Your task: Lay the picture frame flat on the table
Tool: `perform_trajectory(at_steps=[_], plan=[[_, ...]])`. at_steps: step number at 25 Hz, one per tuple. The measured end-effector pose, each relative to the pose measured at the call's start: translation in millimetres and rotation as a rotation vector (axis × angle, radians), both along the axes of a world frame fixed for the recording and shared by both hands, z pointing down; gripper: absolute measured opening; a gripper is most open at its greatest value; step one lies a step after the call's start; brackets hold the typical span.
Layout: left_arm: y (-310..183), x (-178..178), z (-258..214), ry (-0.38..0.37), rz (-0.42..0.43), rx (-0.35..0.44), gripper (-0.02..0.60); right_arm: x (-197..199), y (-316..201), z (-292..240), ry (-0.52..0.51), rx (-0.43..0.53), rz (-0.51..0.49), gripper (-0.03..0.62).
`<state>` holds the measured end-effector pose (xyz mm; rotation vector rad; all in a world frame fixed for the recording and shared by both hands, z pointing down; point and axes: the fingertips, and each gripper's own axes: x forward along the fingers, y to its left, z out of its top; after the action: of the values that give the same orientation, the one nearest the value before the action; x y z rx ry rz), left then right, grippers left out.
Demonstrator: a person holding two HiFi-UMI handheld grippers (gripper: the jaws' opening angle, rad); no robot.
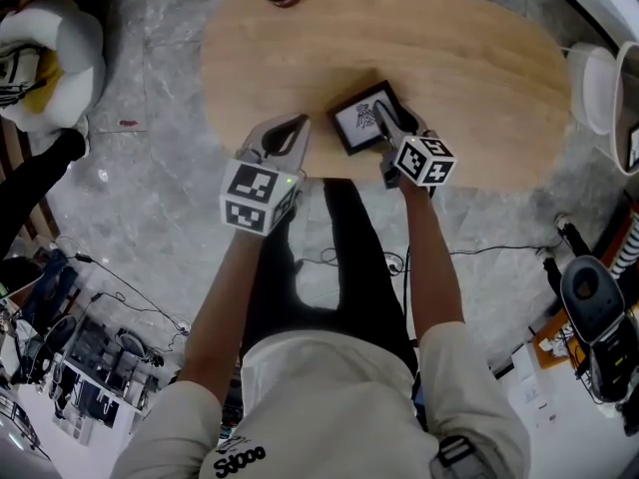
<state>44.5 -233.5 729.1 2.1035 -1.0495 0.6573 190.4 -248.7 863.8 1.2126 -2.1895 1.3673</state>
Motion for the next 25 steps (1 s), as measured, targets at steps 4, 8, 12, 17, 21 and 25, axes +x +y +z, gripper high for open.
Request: perform_trajectory(at_steps=[4,8,12,17,21,25], plan=[[0.6,4.0,2.8,0.01,0.005,-0.016,0.009,8.3,3.7,9.8,0.017,-0.031,0.022,0.171],[1.9,3.7,8.5,0.039,-0.022,-0.044,0.009,14.1,7.8,20.4,0.036,-0.06,0.023,0.189],[3.3,3.2,13.2,0.032,-0.026,-0.053,0.009,14.6,8.5,23.7,0.04,-0.058,0.019,0.19],[4.4,7.2,10.7,0.041,-0.023,-0.061,0.009,13.8,10.2,21.7,0.082,-0.043,-0.027,0.197],[4.1,7.8,12.3,0.043,-0.017,-0.067,0.009,8.1,10.9,23.4,0.111,-0.029,-0.071,0.206],[5.3,13.0,17.5,0.041,-0.002,-0.082,0.009,7.3,10.6,25.1,0.123,-0.01,-0.102,0.211]])
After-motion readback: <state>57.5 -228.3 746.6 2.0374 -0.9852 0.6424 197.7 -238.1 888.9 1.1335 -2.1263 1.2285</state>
